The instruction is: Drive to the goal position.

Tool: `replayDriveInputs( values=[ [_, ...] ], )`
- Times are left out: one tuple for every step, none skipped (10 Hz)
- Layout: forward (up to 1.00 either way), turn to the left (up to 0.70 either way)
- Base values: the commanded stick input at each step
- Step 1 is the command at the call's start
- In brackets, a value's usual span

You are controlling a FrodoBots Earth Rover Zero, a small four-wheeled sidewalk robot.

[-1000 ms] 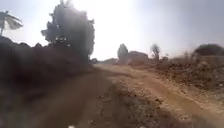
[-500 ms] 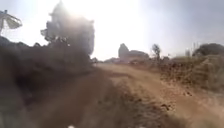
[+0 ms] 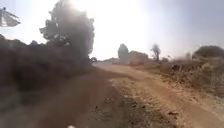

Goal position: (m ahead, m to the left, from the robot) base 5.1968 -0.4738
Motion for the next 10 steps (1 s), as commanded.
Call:
replayDriveInputs(
  values=[
    [0.45,0.0],
    [0.45,0.0],
    [0.45,0.0],
    [0.45,0.0],
    [0.45,0.0],
    [0.45,0.0],
    [0.45,0.0],
    [0.45,0.0],
    [0.7,0.0],
    [0.7,0.0]
  ],
)
